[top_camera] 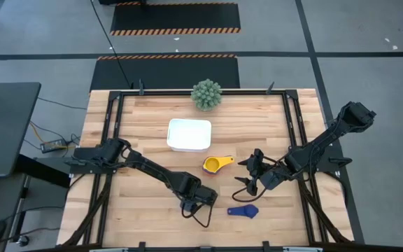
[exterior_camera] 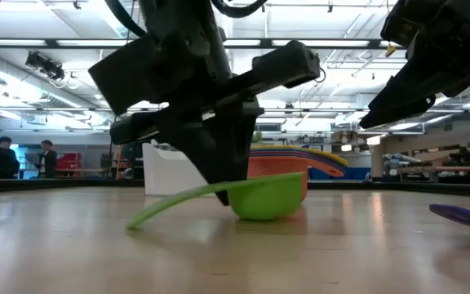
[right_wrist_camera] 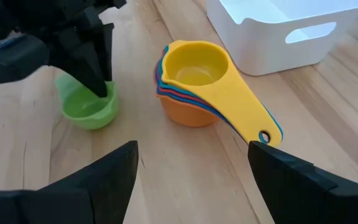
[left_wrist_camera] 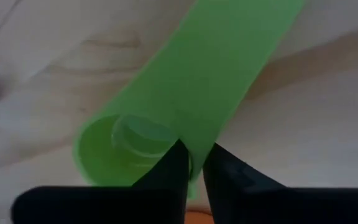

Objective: Nest measuring cups in basket
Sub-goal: Stack the green nesting cup on the yellow nesting cup

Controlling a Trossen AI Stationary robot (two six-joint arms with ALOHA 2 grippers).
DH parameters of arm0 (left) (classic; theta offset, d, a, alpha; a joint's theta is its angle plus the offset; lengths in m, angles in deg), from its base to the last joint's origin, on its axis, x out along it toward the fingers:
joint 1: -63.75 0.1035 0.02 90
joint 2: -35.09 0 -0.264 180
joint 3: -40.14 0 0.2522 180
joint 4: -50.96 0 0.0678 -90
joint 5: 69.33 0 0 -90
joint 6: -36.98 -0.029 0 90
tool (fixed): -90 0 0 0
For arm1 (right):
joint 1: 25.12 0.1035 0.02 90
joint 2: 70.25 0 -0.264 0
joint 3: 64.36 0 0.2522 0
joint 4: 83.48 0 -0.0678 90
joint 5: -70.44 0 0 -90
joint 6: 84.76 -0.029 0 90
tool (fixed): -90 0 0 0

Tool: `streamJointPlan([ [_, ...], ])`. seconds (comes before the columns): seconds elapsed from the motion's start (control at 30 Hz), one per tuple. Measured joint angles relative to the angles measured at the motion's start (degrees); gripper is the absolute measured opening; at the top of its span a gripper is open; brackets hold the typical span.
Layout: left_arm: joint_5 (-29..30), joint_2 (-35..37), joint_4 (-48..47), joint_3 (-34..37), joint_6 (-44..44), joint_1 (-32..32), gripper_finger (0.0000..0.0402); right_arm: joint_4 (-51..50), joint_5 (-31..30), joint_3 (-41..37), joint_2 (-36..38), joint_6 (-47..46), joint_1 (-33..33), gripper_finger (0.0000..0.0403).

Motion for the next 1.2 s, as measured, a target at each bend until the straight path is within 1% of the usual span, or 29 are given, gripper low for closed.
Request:
streamJointPlan([
  [0.13,0.5,0.3,-0.3,0.0,5.8,0.0,0.0022,-0.2,1.2,0.0,0.0,-0.1,0.0,0.031],
  [0.23,0.5,0.3,-0.6,0.0,12.7,0.0,0.0018,-0.8,2.3,0.0,0.1,-0.1,0.1,0.031],
  [0.3,0.5,0.3,-0.9,-0.2,18.8,0.0,0.002,-1.9,2.7,0.0,0.5,-0.1,0.3,0.031],
  [0.43,-0.1,0.3,-1.0,-1.9,34.7,-0.1,0.0022,-5.7,3.2,0.0,1.8,0.2,0.4,0.031],
  [0.57,-0.2,0.3,-1.8,-5.7,57.1,-0.7,0.0023,-10.4,3.2,0.0,3.4,-0.1,0.4,0.031],
  [0.67,-0.1,0.3,-2.1,-8.8,70.4,-1.7,0.0021,-13.4,3.2,0.0,4.7,-0.5,0.4,0.031],
  [0.8,1.8,0.3,-1.8,-13.1,87.8,-2.2,0.0021,-15.4,2.5,0.0,6.1,-0.8,0.4,0.031],
  [0.93,3.4,0.3,-2.6,-15.5,105.2,-0.5,0.0021,-17.4,2.6,0.0,7.1,-3.8,0.5,0.031],
  [1.03,4.3,0.3,-3.1,-15.6,115.7,1.8,0.0021,-21.2,3.0,0.0,7.9,-7.4,1.5,0.031],
  [1.1,4.1,0.3,-3.3,-15.6,121.5,3.4,0.0021,-23.9,2.2,0.0,8.4,-9.5,2.5,0.031],
  [1.2,3.1,0.3,-3.2,-15.6,127.2,5.9,0.0021,-26.3,0.2,0.0,8.5,-10.5,3.9,0.031],
])
